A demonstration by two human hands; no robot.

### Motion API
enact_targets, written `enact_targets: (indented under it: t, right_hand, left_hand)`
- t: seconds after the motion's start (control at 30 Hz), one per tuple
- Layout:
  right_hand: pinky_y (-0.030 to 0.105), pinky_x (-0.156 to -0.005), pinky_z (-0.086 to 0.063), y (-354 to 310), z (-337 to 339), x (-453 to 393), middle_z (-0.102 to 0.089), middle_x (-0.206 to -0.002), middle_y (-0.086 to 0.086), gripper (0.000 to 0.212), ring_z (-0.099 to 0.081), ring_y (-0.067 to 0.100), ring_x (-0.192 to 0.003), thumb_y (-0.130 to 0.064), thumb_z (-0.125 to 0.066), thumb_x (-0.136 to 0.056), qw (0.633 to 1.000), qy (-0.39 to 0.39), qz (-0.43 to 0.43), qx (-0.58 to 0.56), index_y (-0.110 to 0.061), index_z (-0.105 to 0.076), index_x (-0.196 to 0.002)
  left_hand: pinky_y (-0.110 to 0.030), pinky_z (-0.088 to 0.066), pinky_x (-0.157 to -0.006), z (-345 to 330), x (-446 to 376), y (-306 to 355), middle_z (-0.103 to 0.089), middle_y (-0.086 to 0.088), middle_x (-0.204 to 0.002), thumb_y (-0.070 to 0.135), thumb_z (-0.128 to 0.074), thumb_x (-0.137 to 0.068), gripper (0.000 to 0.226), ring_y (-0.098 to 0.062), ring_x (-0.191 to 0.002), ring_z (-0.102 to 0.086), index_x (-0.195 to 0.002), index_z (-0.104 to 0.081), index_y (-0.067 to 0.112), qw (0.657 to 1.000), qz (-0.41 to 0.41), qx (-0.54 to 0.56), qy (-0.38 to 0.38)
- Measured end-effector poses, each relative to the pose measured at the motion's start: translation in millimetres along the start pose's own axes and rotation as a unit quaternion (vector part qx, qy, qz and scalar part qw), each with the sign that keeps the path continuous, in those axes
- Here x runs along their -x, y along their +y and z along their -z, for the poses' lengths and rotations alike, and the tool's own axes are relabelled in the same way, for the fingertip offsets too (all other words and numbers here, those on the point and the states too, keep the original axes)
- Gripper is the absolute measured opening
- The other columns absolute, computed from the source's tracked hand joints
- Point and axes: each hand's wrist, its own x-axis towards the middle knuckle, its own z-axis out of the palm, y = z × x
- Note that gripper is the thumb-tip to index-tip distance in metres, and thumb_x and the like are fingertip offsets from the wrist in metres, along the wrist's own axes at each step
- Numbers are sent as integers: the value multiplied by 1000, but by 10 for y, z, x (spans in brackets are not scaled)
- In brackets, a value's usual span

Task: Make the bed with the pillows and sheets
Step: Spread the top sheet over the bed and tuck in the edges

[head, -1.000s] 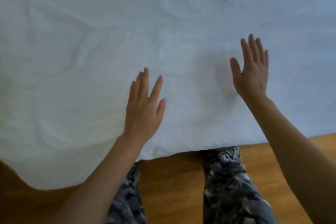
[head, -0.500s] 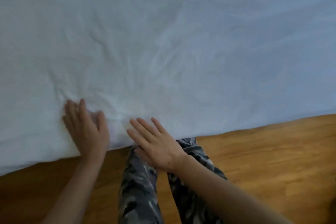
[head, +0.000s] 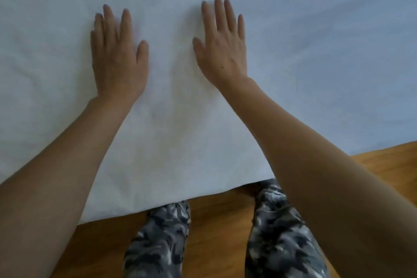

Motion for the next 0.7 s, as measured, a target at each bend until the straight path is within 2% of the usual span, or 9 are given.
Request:
enact_targets:
  t: [0.1, 0.23, 0.3, 0.37, 0.43, 0.5, 0.53, 0.6, 0.7]
  right_hand:
    - [41, -118, -1, 730, -106, 142, -9, -161, 8, 58, -6, 26, -148, -34, -34, -99, 1000, -15, -15, -19, -17, -18, -153]
    - [41, -118, -9, 1499, -252, 1159, -24, -157, 13, 54, -19, 28, -146, -32, -35, -99, 998, -20, 42, -48, -13, -31, -149]
    - [43, -120, -12, 1822, -220, 1623, -23, -157, 13, 52, -17, 26, -147, -30, -33, -101, 993, -45, 84, -72, -10, -33, -149]
    - [43, -118, -22, 2142, -109, 1850, -36, -152, 14, 45, -27, 25, -144, -23, -40, -99, 982, -48, 129, -127, -7, -46, -141]
    - [41, -106, -41, 2450, 64, 1814, -59, -131, 15, 28, -49, 27, -129, -10, -52, -93, 967, 4, 169, -189, -3, -66, -117]
    - [41, -96, -47, 2759, 298, 1543, -65, -120, 15, 25, -57, 30, -117, -3, -51, -88, 962, 62, 173, -202, -2, -70, -104]
    - [42, -99, -45, 2918, 416, 1337, -63, -124, 17, 28, -56, 33, -119, -3, -51, -86, 964, 87, 164, -191, -3, -69, -108]
    - [46, -109, -34, 3263, 608, 856, -50, -139, 20, 41, -46, 36, -130, -8, -56, -85, 976, 106, 120, -146, -6, -60, -126]
    - [46, -117, -12, 3904, 798, 242, -22, -157, 15, 54, -19, 33, -145, -27, -45, -96, 996, 46, 52, -55, -15, -34, -148]
  left_hand:
    - [-51, -10, -118, -439, 260, 519, -17, -25, -157, 37, -35, -97, 62, -40, -146, -17, -151, -27, 7, 996, -67, -42, -32]
    - [-50, -11, -119, -903, 1176, 1486, -19, -22, -158, 41, -34, -99, 62, -35, -147, -16, -151, -28, 8, 979, -180, -47, -81]
    - [-49, -12, -120, -1015, 1595, 1952, -17, -19, -159, 37, -32, -100, 60, -32, -149, -14, -152, -25, 9, 974, -193, -44, -114]
    - [-47, -19, -119, -1055, 1840, 2344, -29, -17, -155, 32, -32, -102, 53, -31, -145, -26, -147, -35, 4, 975, -180, 4, -127]
    - [-39, -34, -110, -1022, 1826, 2657, -52, -19, -139, 26, -37, -102, 43, -31, -129, -48, -135, -50, 0, 982, -146, 95, -74]
    - [-34, -37, -100, -958, 1505, 2957, -60, -22, -122, 21, -42, -101, 35, -34, -113, -55, -126, -52, -1, 985, -102, 138, 20]
    - [-32, -34, -102, -931, 1263, 3104, -59, -24, -122, 19, -44, -99, 33, -36, -114, -53, -125, -51, 0, 986, -79, 133, 61]
    - [-28, -22, -111, -915, 677, 3373, -49, -26, -136, 17, -46, -97, 38, -38, -127, -44, -131, -48, 0, 988, -29, 103, 112]
    - [-29, -5, -118, -1057, -111, 3715, -24, -22, -157, 26, -38, -97, 54, -37, -144, -22, -147, -35, 6, 994, 35, 53, 85]
